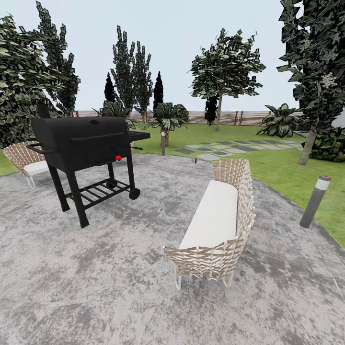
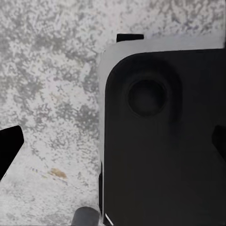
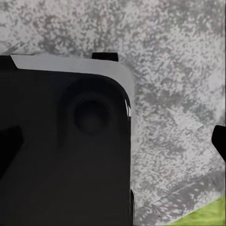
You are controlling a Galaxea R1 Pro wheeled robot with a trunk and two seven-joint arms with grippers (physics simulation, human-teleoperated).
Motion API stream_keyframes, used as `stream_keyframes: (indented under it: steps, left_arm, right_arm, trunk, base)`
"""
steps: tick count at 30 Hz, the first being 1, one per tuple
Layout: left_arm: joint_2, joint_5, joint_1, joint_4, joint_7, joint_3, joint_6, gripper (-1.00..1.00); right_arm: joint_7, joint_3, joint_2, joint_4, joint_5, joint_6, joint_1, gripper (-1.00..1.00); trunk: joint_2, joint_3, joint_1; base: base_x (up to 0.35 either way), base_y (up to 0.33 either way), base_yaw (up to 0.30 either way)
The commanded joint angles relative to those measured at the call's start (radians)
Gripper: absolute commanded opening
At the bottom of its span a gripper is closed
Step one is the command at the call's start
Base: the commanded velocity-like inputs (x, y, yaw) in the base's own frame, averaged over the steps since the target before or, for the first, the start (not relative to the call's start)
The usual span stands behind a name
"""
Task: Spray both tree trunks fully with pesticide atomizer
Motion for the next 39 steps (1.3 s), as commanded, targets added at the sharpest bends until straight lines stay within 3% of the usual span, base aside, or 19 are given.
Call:
stream_keyframes:
  steps: [1,5,6,8,12,15,22,25,30,39]
  left_arm:
    - [0.0,0.0,-0.004,-0.006,0.0,0.0,-0.006,1.0]
    - [-0.005,0.0,-0.026,-0.029,0.0,-0.001,-0.028,1.0]
    - [-0.007,0.0,-0.056,-0.21,0.0,-0.001,-0.18,1.0]
    - [-0.005,0.001,-0.097,-0.222,0.0,-0.001,-0.194,1.0]
    - [-0.005,0.0,-0.183,-0.233,0.001,-0.001,-0.207,1.0]
    - [-0.003,0.0,-0.205,-0.233,0.0,0.0,-0.228,1.0]
    - [0.004,0.002,-0.205,-0.214,0.0,0.002,-0.317,1.0]
    - [0.006,0.001,-0.205,-0.211,0.0,0.002,-0.352,1.0]
    - [0.005,0.003,-0.206,-0.209,0.0,0.001,-0.363,1.0]
    - [0.006,0.003,-0.206,-0.208,0.0,0.023,-0.363,1.0]
  right_arm:
    - [0.0,0.0,-0.006,-0.006,0.0,-0.006,0.0,1.0]
    - [0.0,0.0,-0.028,-0.028,-0.001,-0.028,-0.008,1.0]
    - [0.0,0.0,-0.074,-0.399,-0.001,-0.122,-0.013,1.0]
    - [0.0,0.001,-0.073,-0.428,-0.002,-0.141,-0.028,1.0]
    - [0.0,0.001,-0.069,-0.451,-0.003,-0.153,-0.072,1.0]
    - [0.0,0.001,-0.07,-0.452,-0.002,-0.169,-0.083,1.0]
    - [0.001,-0.001,-0.073,-0.445,-0.001,-0.222,-0.089,1.0]
    - [0.0,-0.019,-0.074,-0.444,-0.001,-0.227,-0.089,1.0]
    - [0.0,-0.043,-0.068,-0.442,-0.001,-0.229,-0.089,1.0]
    - [0.0,-0.046,-0.067,-0.439,-0.001,-0.229,-0.089,1.0]
  trunk:
    - [0.0,0.0,0.0]
    - [0.0,0.0,0.0]
    - [0.0,0.0,0.0]
    - [0.0,0.0,0.0]
    - [0.0,0.0,0.0]
    - [0.0,0.0,0.0]
    - [0.0,0.0,0.0]
    - [0.0,0.0,0.0]
    - [0.0,0.0,0.0]
    - [0.0,0.0,0.0]
  base:
    - [0.0,0.0,0.0]
    - [0.0,0.0,0.0]
    - [0.0,0.0,0.0]
    - [0.0,0.0,0.0]
    - [0.0,0.0,0.0]
    - [0.0,0.0,0.0]
    - [0.0,0.0,0.0]
    - [0.0,0.0,0.0]
    - [0.002,0.002,0.035]
    - [0.181,0.164,0.243]
